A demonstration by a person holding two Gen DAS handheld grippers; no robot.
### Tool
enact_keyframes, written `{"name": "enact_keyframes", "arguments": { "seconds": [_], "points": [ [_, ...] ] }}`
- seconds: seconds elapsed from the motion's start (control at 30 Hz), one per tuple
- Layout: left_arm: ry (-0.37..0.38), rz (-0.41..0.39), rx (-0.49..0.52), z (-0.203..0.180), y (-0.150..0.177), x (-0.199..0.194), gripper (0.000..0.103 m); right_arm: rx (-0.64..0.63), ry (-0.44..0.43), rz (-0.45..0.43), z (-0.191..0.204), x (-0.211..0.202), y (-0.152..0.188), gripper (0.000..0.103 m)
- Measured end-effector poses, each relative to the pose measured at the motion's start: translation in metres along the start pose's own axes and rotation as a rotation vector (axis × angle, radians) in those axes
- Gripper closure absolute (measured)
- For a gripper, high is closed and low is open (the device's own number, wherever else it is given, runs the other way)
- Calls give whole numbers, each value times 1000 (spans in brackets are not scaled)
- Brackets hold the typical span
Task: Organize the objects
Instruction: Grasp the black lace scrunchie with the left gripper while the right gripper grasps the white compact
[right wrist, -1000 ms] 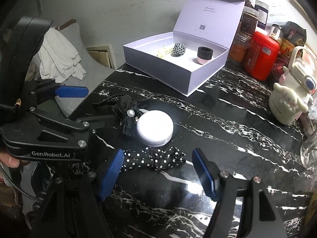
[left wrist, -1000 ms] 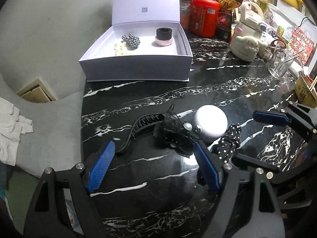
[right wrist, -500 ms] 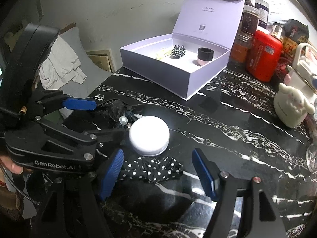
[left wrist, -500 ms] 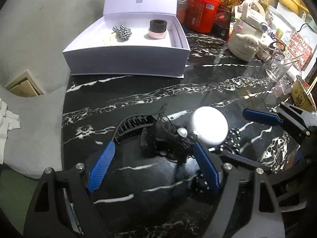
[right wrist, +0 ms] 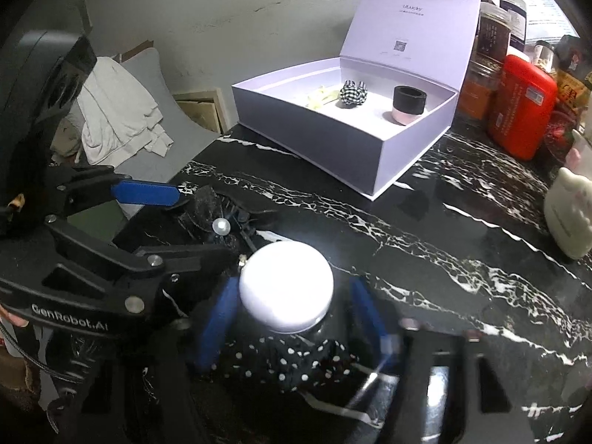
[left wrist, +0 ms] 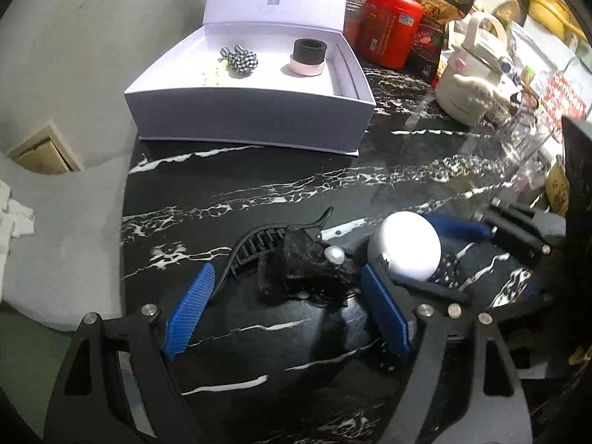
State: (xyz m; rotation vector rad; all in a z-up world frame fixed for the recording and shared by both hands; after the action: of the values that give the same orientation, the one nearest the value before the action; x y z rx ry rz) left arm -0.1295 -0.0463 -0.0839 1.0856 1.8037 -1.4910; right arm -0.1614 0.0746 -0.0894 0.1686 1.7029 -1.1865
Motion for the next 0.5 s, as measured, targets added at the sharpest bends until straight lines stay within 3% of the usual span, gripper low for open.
{"name": "enact_keyframes", "arguments": {
  "seconds": [0.27, 0.37, 0.4, 0.5],
  "points": [
    [38, -5, -7, -12, -5, 11, 22, 47, 78, -12, -29, -14, 5, 50],
    [-2, 21, 29, -19, -3, 21, 22, 71, 99, -32, -42, -25, 7, 50],
    [-9, 23, 43, -22, -2, 23, 25, 74, 110, -36, -45, -28, 8, 50],
    [-2, 19, 58, -30, 1, 26, 44, 87, 141, -39, -54, -35, 14, 50]
  ]
}}
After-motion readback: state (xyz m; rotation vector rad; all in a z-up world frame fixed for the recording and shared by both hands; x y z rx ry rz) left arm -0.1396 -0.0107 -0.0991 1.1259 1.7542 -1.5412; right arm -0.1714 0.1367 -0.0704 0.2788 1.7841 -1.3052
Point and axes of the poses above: each gripper's, at about its wrist camera, not at the fingertips, and x roughly the way its jaws point, z to its left, y to its underside, the point moved 4 cm from there along x, roughly the way its jaws point, and after that the axes turned 8 degrees about y, right-handed, at the moved point
